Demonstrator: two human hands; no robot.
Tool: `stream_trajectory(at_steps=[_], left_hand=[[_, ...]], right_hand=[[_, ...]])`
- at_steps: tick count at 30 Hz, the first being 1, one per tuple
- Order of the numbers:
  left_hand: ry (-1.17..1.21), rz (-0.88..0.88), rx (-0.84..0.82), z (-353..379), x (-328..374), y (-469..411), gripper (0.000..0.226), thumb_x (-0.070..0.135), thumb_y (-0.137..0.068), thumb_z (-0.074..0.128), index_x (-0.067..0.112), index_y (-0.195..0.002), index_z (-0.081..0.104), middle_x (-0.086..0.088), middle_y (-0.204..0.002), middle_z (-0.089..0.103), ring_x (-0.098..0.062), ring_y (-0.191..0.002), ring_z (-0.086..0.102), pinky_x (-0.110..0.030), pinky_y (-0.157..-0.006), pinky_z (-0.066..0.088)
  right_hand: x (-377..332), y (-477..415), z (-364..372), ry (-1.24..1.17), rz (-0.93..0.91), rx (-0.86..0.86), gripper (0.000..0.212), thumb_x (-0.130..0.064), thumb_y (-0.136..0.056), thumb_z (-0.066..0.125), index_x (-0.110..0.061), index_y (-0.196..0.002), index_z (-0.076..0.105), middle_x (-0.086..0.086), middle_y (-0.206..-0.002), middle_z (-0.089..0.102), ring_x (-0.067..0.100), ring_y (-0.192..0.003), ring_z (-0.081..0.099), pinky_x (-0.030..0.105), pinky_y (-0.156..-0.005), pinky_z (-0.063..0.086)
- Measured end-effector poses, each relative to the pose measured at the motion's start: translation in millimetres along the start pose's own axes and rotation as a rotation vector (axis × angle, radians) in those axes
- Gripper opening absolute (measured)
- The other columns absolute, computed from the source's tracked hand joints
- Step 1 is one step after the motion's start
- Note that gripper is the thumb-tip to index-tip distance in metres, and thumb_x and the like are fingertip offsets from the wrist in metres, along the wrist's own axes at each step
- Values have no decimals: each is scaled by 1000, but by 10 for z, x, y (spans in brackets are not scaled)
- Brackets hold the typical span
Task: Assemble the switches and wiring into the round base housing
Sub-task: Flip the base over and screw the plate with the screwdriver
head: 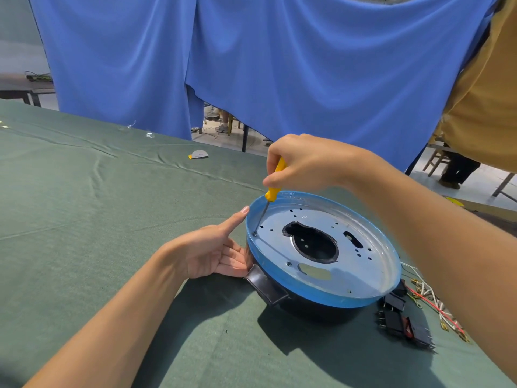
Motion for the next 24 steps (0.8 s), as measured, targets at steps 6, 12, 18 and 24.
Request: stream_trajectory(at_steps=[6, 12, 18, 24], left_hand=[[-8, -12, 36, 15, 22, 43, 79, 78, -63, 66, -1, -66, 74, -19, -73, 67, -24, -59, 67, -29, -60, 58], [-140, -91, 59, 41, 60, 125, 90, 80, -72, 56, -5, -101, 60, -17, -79, 70, -25, -68, 71, -28, -60, 57], [-483, -241, 30, 54, 206, 203, 70, 73, -79, 41, 5, -82, 58, -1, -63, 46, -13, -46, 31, -19, -40, 18], [-516, -289, 4, 130, 128, 250, 61, 64, -85, 35, 6, -81, 56, 1, -62, 37, -11, -46, 16, -18, -39, 13]], right_hand=[[-3, -33, 46, 7, 3, -100, 22, -48, -89, 61, -26, -89, 63, -10, -77, 56, 8, -66, 50, 25, -53, 33], [63, -68, 96, -99, 53, 24, 38, -52, -91, 56, -17, -83, 66, -2, -65, 55, 12, -58, 46, 27, -50, 32], [31, 15, 96, -125, 28, 28, 31, -48, -91, 58, -21, -78, 62, -2, -66, 56, 9, -58, 46, 25, -49, 32], [-94, 68, 140, -107, -37, 5, 25, -45, -93, 58, -27, -75, 57, -7, -72, 58, 4, -62, 48, 23, -49, 29]])
Point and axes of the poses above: each hand's wrist, its own y-axis away from the middle knuckle, its own z-axis out of the palm, x = y × z, the point moved 7 cm from there along -y, towards the middle knuckle
